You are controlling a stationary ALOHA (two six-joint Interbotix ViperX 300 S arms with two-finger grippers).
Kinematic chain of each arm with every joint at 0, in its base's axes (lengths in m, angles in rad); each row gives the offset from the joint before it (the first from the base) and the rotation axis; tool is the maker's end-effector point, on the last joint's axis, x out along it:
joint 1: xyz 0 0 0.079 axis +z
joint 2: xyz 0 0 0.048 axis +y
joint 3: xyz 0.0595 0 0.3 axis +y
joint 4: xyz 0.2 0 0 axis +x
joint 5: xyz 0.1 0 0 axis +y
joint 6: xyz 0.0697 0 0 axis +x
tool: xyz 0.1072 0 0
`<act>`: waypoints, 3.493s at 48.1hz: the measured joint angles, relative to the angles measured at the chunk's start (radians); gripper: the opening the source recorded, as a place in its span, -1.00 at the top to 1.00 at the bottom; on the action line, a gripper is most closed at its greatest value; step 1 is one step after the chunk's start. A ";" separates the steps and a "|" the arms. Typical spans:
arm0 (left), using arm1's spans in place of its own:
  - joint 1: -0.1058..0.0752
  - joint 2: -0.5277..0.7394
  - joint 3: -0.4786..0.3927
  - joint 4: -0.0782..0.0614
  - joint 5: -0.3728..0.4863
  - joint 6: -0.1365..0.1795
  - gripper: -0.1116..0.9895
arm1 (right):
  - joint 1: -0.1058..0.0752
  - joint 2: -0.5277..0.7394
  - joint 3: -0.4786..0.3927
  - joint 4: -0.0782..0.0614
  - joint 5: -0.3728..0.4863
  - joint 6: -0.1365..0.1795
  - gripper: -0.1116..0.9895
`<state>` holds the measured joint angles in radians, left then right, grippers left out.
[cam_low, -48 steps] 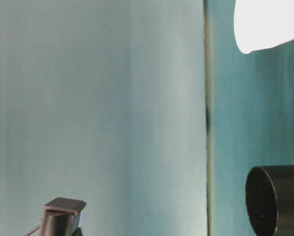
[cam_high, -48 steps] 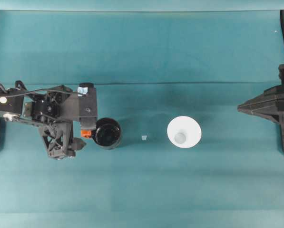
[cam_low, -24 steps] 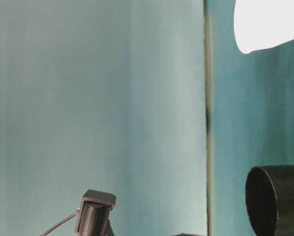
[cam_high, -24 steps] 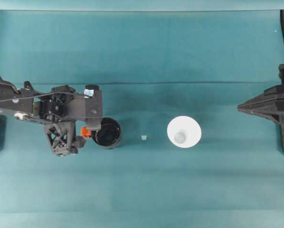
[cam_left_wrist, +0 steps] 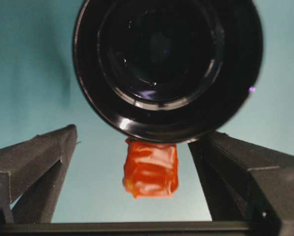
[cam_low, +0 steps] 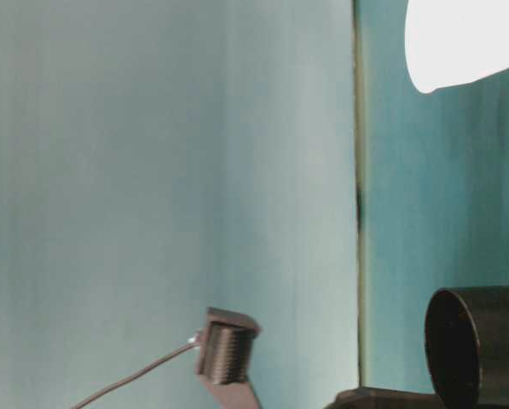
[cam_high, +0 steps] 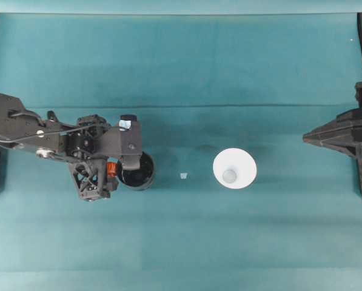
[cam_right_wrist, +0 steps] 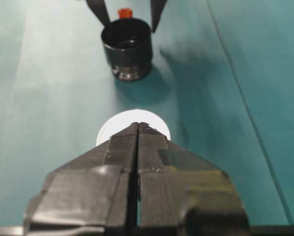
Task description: Put the paper cup into the moved red handle cup holder.
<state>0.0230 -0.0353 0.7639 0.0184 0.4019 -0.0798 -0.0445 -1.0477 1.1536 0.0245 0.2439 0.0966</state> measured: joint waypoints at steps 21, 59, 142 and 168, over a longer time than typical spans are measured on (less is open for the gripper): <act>0.002 -0.008 0.031 -0.002 -0.002 -0.006 -1.00 | 0.000 -0.002 -0.002 0.000 0.000 0.000 0.99; 0.002 -0.009 -0.005 0.000 -0.002 -0.002 -0.99 | 0.000 0.000 0.000 0.000 0.000 0.000 0.99; -0.006 -0.169 -0.155 0.000 0.267 0.078 0.27 | 0.000 0.000 0.000 0.000 0.000 0.000 0.99; -0.005 -0.028 -0.394 0.000 0.330 0.101 0.27 | 0.000 0.000 0.000 0.002 0.000 0.000 0.99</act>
<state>0.0184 -0.0629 0.3697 0.0184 0.7317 0.0215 -0.0445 -1.0477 1.1536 0.0261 0.2439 0.0966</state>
